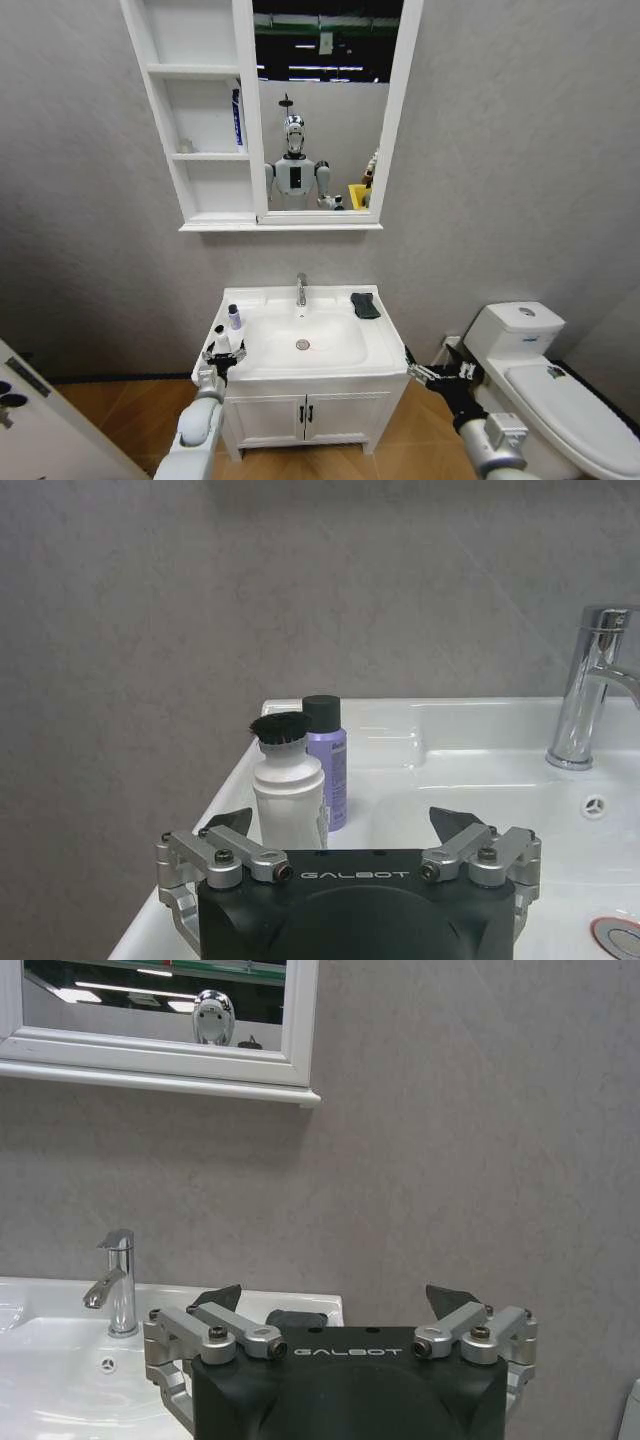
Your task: Move facial cleanser and shampoo from washbasin to cabinet, then wipe washbasin with towel.
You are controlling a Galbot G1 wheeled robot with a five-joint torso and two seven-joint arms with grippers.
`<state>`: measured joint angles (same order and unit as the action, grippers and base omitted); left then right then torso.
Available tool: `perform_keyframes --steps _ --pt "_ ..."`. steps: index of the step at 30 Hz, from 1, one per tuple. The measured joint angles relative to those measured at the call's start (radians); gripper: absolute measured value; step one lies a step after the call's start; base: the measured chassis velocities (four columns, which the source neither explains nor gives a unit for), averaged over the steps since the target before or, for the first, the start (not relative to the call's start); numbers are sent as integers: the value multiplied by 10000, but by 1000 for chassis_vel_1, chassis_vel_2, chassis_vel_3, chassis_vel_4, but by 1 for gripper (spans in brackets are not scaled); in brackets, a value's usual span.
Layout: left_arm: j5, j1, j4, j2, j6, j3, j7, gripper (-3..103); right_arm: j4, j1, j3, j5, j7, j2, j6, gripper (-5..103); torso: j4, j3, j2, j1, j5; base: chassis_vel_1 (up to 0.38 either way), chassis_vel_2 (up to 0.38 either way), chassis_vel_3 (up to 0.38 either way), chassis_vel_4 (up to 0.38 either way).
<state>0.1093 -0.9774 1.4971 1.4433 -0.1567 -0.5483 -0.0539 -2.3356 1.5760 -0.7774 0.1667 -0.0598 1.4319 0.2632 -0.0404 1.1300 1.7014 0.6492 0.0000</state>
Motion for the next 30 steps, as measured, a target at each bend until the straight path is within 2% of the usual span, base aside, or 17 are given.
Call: perform_keyframes --steps 1,2,5,8,11,15,16,17,19,21,22,24,25,27,28,29,30 --pt "-47 182 -244 23 48 -25 -86 97 -80 67 -3 7 46 28 -33 100 0 0 1 0 0 0 0 0 0" --pt "-83 345 -454 44 82 -64 -142 87 -189 149 9 63 125 40 -37 100 -2 0 1 0 0 0 0 0 0" --pt "-85 390 -508 52 83 -82 -157 81 -244 167 10 84 147 41 -37 100 -1 -1 0 0 0 0 0 0 0" --pt "-52 402 -524 64 81 -100 -186 65 -327 90 11 182 265 -15 36 100 0 -2 1 -1 0 0 0 0 0" --pt "-54 349 -435 68 79 -103 -245 59 -327 25 18 193 307 -50 76 100 0 -1 1 -2 -1 0 0 0 0" --pt "-2 83 87 26 -10 -85 -396 43 -326 -20 34 194 339 -99 99 100 0 -1 0 -1 -1 0 0 0 0" --pt "28 -134 525 -54 -129 -44 -612 38 -326 -31 44 194 349 -117 106 100 -1 -1 0 -1 -3 0 0 0 0" --pt "67 -324 1044 -165 -300 9 -918 35 -321 -48 58 194 356 -129 113 100 0 -1 1 -1 -4 0 0 0 0" --pt "132 -422 1367 -259 -406 47 -1071 35 -315 -58 66 194 360 -134 114 100 0 -1 0 -2 -5 0 0 0 0" --pt "928 -686 3176 -1074 -1196 297 -1917 32 -257 -98 119 188 372 -134 121 100 0 -2 1 -3 1 0 0 0 0" --pt "928 -686 3176 -1074 -1196 297 -1917 32 -257 -98 119 188 372 -134 121 100 0 -2 1 -3 1 0 0 0 0" --pt "1649 -672 4168 -1774 -1844 395 -2453 32 -228 -101 165 163 373 -124 122 100 1 -1 1 -2 -2 0 0 0 0" --pt "2642 -458 5045 -2517 -2695 463 -2979 32 -215 -91 189 150 373 -119 122 100 6 -2 1 -3 -1 0 0 0 0" --pt "2932 -368 5222 -2709 -2912 489 -3086 32 -210 -89 190 146 373 -119 122 100 5 -2 1 -3 2 0 0 0 0" --pt "4168 45 5765 -3361 -3619 582 -3611 32 -184 -70 191 134 372 -118 108 100 6 -1 1 -3 -7 0 0 0 0" --pt "5834 855 6215 -4207 -4338 688 -4336 32 -152 -58 180 125 370 -113 69 100 0 -1 1 -3 -3 0 0 0 0" --pt "5834 855 6215 -4207 -4338 688 -4336 32 -152 -58 180 125 370 -113 69 100 0 -1 1 -3 -3 0 0 0 0"
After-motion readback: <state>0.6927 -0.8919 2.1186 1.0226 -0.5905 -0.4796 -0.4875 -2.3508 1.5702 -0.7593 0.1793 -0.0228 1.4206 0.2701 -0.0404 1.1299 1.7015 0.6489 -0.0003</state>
